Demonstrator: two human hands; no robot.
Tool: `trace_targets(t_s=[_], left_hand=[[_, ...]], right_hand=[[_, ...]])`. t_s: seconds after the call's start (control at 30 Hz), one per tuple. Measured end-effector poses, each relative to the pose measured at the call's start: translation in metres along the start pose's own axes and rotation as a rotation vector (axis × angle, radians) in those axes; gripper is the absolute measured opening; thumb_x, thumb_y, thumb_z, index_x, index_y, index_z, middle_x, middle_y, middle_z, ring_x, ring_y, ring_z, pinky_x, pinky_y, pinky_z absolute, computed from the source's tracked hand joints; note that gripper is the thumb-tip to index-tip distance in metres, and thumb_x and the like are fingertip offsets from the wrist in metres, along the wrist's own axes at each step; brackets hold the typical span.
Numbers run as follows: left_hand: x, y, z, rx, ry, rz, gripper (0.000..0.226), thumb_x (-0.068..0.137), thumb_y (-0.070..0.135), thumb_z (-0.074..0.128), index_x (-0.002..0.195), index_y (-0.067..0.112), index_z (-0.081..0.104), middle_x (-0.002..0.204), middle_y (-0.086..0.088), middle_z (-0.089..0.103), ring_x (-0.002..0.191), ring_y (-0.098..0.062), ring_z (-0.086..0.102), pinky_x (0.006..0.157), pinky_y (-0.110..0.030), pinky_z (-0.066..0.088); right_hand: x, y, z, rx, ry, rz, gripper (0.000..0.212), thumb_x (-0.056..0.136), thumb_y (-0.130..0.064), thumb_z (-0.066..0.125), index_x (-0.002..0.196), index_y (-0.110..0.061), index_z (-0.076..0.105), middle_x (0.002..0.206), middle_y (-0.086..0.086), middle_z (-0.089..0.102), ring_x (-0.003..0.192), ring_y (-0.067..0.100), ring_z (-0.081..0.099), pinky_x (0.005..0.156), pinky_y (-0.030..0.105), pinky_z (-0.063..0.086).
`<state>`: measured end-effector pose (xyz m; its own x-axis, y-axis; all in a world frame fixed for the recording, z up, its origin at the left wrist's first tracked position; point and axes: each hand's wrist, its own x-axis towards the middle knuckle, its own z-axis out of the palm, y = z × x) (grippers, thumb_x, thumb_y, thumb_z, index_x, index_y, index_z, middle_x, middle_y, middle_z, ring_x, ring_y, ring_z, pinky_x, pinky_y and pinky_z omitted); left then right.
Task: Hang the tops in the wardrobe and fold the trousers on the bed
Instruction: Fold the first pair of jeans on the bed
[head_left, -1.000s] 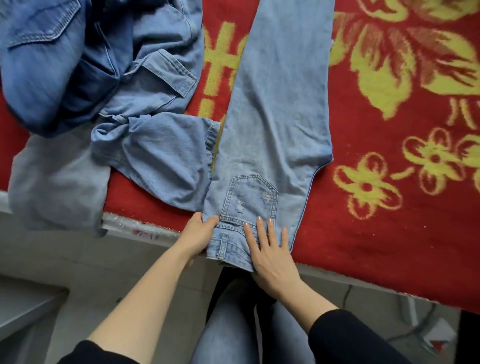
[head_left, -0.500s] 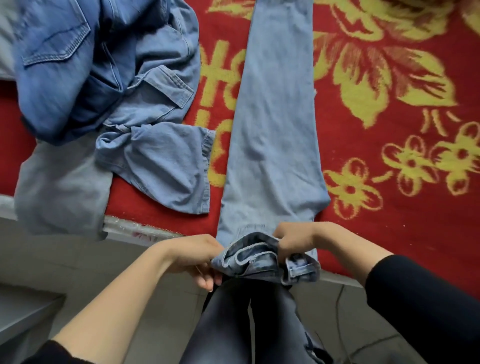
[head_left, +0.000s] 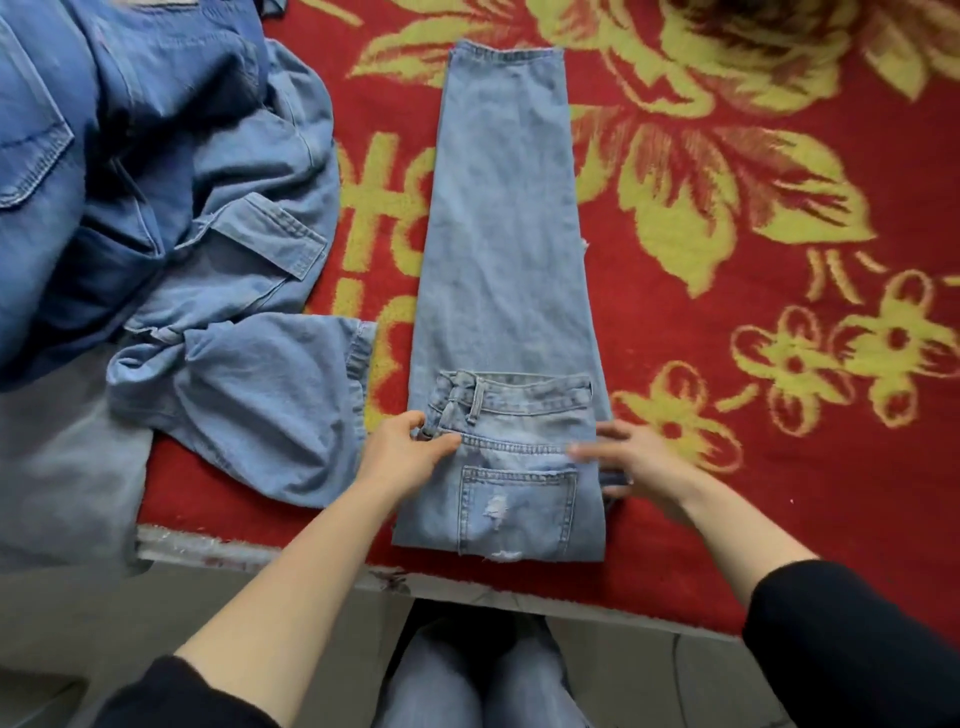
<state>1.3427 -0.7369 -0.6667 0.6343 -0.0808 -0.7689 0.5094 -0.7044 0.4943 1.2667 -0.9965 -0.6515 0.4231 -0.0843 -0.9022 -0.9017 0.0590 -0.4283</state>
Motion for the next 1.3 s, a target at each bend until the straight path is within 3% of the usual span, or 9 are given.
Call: trace_targets(t_s=[0.07,0.23,0.4,0.5,0.63,0.8,0.97,1.13,1.3], left_hand=[[0.004,0.006,-0.005,0.003,-0.010,0.025,0.068,0.052,0.065,0.064,0.097,0.016,0.069,0.089,0.004,0.070,0.082,-0.015,0.063,0.076,-0.033,0.051],[0.018,0.057,-0.038,-0.215,-0.003,0.149,0.004,0.083,0.022,0.072,0.082,0.020,0.069,0.047,0.015,0.054,0.050,-0.001,0.047,0.047,-0.016,0.037],[0.062,0.125,-0.065,-0.230,0.132,0.329,0.016,0.081,0.025,0.075,0.067,0.031,0.069,0.048,0.008,0.045,0.053,-0.015,0.038,0.056,-0.028,0.030],[0.101,0.165,-0.080,-0.209,0.234,0.400,0.030,0.084,0.019,0.072,0.057,0.030,0.065,0.039,0.011,0.043,0.042,-0.011,0.042,0.043,-0.021,0.036],[0.150,0.215,-0.103,-0.206,0.280,0.492,0.013,0.083,0.017,0.072,0.074,0.023,0.066,0.062,-0.007,0.065,0.054,-0.012,0.063,0.059,-0.030,0.057],[0.211,0.251,-0.123,-0.189,0.381,0.544,0.009,0.065,0.045,0.070,0.071,0.038,0.068,0.065,-0.001,0.071,0.071,-0.024,0.070,0.075,-0.048,0.056],[0.259,0.270,-0.124,-0.250,0.384,0.527,0.008,0.076,0.029,0.068,0.082,0.026,0.063,0.076,-0.001,0.072,0.073,-0.021,0.066,0.084,-0.048,0.054],[0.262,0.246,-0.097,-0.128,0.326,0.528,0.065,0.082,0.025,0.063,0.141,0.017,0.038,0.130,-0.004,0.058,0.119,-0.015,0.055,0.104,-0.036,0.042],[0.205,0.193,-0.055,0.210,0.396,0.749,0.052,0.087,0.014,0.056,0.137,0.006,0.045,0.139,-0.013,0.049,0.129,-0.027,0.046,0.109,-0.029,0.029]], right_hand=[[0.001,-0.007,0.001,-0.122,0.062,-0.058,0.027,0.075,-0.010,0.079,0.099,-0.008,0.068,0.097,0.008,0.071,0.076,0.016,0.059,0.059,0.026,0.041],[0.007,-0.077,-0.023,-0.102,0.109,-0.287,0.015,0.072,-0.006,0.078,0.086,-0.003,0.074,0.075,0.000,0.068,0.059,0.003,0.052,0.049,0.014,0.034],[0.036,-0.155,-0.037,-0.103,0.187,-0.465,0.009,0.084,-0.005,0.071,0.086,-0.012,0.065,0.073,0.001,0.063,0.045,-0.004,0.052,0.043,0.010,0.038],[0.062,-0.201,-0.041,-0.033,0.227,-0.526,0.009,0.088,-0.002,0.065,0.086,-0.008,0.059,0.074,0.006,0.059,0.039,0.000,0.049,0.039,0.012,0.036],[0.095,-0.258,-0.048,0.001,0.317,-0.583,0.009,0.090,-0.002,0.062,0.099,-0.004,0.059,0.079,0.005,0.058,0.035,-0.001,0.047,0.037,0.012,0.035],[0.134,-0.314,-0.056,-0.004,0.399,-0.623,0.009,0.091,-0.010,0.063,0.086,-0.016,0.059,0.076,-0.001,0.058,0.041,0.003,0.047,0.040,0.014,0.038],[0.175,-0.344,-0.058,0.026,0.487,-0.634,0.002,0.088,-0.014,0.066,0.088,-0.015,0.065,0.076,0.001,0.063,0.052,0.010,0.051,0.054,0.024,0.045],[0.189,-0.316,-0.054,-0.239,0.556,-0.677,0.046,0.080,-0.007,0.063,0.126,-0.015,0.059,0.112,0.003,0.065,0.098,0.017,0.064,0.089,0.037,0.053],[0.154,-0.251,-0.040,-0.543,0.569,-0.963,0.033,0.080,-0.002,0.060,0.112,-0.010,0.064,0.113,0.003,0.064,0.098,0.015,0.060,0.087,0.028,0.047]])
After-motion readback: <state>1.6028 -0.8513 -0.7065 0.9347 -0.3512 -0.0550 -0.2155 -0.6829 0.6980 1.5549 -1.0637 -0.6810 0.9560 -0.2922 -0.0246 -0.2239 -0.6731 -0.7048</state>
